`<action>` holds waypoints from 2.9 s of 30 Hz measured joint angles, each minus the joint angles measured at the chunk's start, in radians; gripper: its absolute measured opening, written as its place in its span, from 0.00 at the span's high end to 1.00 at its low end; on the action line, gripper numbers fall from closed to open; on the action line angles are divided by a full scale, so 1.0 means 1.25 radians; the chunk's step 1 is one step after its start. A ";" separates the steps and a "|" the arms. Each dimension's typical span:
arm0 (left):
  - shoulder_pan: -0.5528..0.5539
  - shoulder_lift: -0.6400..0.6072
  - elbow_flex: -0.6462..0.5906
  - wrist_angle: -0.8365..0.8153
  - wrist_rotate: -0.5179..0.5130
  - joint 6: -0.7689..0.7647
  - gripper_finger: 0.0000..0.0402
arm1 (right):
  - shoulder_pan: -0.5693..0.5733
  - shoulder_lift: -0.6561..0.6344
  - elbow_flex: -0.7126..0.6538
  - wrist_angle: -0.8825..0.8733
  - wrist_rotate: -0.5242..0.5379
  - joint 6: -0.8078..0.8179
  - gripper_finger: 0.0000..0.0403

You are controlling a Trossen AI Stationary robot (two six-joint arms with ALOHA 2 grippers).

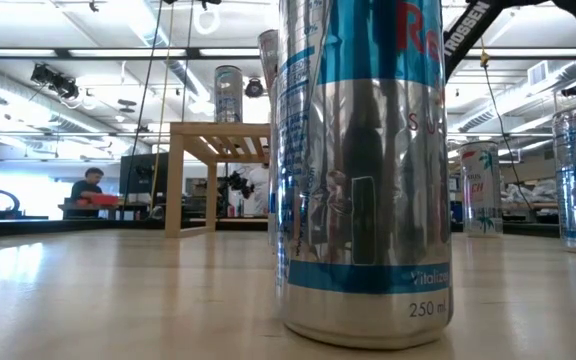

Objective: Place canned beverage on shelf
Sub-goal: Put the white-pink soda can on the shelf aligned with the other white-pink soda can

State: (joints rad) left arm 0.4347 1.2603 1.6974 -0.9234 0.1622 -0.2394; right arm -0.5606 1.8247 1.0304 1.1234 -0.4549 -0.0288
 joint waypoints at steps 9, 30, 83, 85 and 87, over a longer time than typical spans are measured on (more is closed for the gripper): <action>0.000 0.000 0.000 0.005 0.000 -0.002 0.02 | -0.004 0.093 0.012 0.123 0.004 0.048 0.38; 0.000 0.000 0.000 0.005 0.000 0.000 0.02 | -0.019 0.149 0.076 0.101 0.011 0.060 0.38; 0.000 0.000 0.000 0.004 0.000 0.000 0.02 | -0.027 0.148 0.074 0.112 -0.015 0.149 0.07; 0.000 0.000 -0.001 0.004 0.000 0.000 0.02 | -0.027 0.148 0.074 0.119 -0.015 0.149 0.07; 0.000 0.000 0.000 0.004 0.000 0.000 0.02 | -0.027 0.147 0.074 0.135 -0.016 0.152 0.07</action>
State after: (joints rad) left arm 0.4347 1.2607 1.6968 -0.9184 0.1619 -0.2398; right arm -0.5938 2.0089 1.1233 1.2917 -0.4747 0.1607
